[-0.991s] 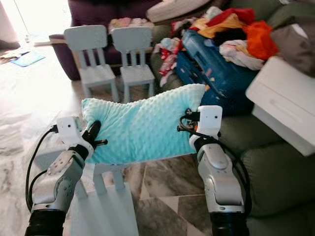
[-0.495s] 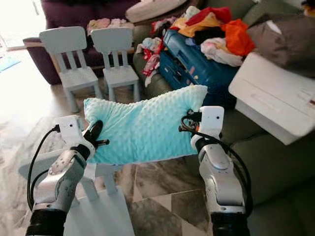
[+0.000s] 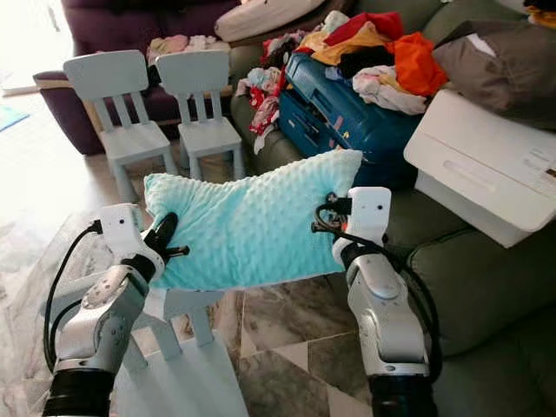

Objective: Move the pillow to the sofa

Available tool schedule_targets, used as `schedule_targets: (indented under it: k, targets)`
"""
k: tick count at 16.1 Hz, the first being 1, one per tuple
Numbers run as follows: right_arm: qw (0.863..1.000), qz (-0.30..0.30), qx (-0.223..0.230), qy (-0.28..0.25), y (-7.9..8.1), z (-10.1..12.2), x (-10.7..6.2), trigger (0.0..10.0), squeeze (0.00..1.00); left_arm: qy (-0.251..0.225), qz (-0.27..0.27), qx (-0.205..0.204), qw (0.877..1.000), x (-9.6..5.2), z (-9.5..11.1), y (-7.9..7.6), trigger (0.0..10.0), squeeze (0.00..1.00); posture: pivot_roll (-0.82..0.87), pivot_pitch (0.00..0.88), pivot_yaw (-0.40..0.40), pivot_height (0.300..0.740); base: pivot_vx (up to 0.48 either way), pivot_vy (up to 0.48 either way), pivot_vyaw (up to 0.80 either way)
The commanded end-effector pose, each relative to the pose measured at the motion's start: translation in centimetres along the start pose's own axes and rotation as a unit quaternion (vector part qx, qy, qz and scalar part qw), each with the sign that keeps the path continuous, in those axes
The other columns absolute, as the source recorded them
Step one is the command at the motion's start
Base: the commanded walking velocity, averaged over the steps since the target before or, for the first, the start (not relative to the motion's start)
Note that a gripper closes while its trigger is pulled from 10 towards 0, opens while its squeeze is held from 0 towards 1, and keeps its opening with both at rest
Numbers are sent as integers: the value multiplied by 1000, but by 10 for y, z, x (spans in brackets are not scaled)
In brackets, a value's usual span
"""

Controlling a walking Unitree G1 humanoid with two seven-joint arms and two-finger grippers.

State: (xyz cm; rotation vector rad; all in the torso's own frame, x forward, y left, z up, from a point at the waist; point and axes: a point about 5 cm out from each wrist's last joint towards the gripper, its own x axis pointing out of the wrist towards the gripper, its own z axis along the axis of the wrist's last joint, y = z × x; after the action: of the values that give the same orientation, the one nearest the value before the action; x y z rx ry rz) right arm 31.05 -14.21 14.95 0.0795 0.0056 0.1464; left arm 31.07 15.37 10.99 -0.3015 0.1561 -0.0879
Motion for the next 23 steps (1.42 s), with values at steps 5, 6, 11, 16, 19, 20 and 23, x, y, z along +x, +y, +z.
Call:
schedule_targets:
  k: [5,6,11,16,19,20,23]
  targets:
    - [1000,-5,-7,-15,-5,8,0,10000,0,-10,-22,1,1000,4,7,-11,10000,0,-207,0,4,740,0,0,-768]
    - [1000,-4,-8,-17,-4,8,1,10000,0,-10,-23,1,1000,4,7,-11,10000,0,-207,0,4,740,0,0,0]
    - [1000,-1,-10,-20,-4,8,1,10000,0,-8,-24,2,1000,4,6,-11,10000,0,-203,0,0,740,0,0,0]
    - [1000,-2,-11,-19,-4,8,1,10000,0,-7,-28,3,1000,3,6,-12,10000,0,-202,0,2,740,0,0,0]
    - [1000,-2,-11,-17,-4,7,1,10000,0,-6,-27,3,1000,3,5,-12,10000,0,-203,0,2,740,0,0,0]
    - [1000,-2,-12,-17,-4,7,1,10000,0,-7,-30,4,1000,3,5,-13,10000,0,-203,0,2,740,0,0,0]
    - [1000,-2,-12,-16,-4,7,1,10000,0,-8,-40,-8,999,2,5,-13,10000,0,-203,0,1,740,0,0,0]
